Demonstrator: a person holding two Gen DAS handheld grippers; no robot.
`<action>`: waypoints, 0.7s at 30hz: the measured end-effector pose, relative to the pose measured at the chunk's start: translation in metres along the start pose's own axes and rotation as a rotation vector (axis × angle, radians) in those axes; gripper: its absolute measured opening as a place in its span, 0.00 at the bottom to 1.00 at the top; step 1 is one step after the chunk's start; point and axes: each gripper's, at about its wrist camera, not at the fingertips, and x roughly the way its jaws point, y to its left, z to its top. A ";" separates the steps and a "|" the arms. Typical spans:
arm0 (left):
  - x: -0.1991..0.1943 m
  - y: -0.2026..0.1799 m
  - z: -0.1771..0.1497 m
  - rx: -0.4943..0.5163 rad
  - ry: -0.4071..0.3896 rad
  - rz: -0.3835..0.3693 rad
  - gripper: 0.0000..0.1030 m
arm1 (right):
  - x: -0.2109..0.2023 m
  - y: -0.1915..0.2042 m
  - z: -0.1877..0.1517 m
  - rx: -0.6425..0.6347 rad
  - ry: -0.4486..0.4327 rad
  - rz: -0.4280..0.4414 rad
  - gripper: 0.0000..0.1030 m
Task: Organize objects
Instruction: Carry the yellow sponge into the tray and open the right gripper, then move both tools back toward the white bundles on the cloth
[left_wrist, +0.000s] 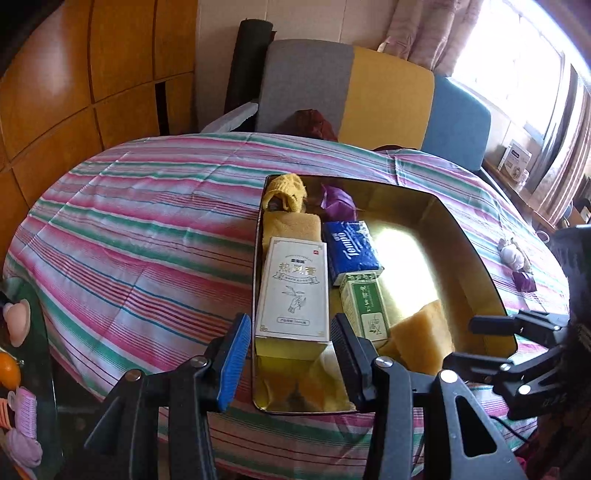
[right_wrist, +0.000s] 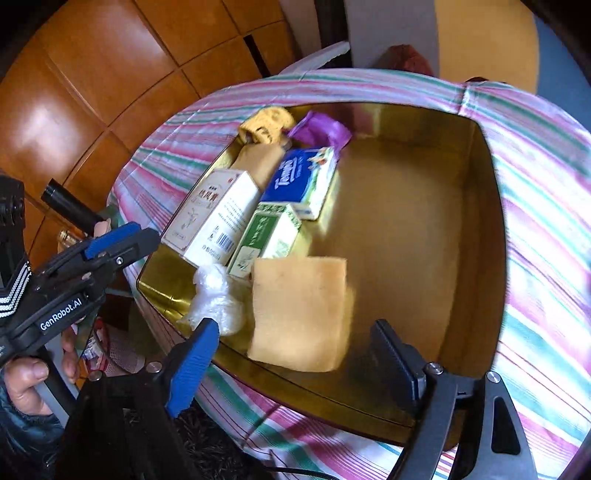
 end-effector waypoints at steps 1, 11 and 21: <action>-0.001 -0.002 0.000 0.009 -0.005 0.002 0.44 | -0.004 -0.001 0.000 -0.001 -0.008 -0.010 0.84; -0.005 -0.023 -0.001 0.073 -0.012 -0.007 0.44 | -0.051 -0.027 -0.003 -0.002 -0.099 -0.121 0.86; -0.003 -0.048 0.001 0.139 -0.004 -0.021 0.44 | -0.100 -0.096 -0.004 0.136 -0.192 -0.269 0.87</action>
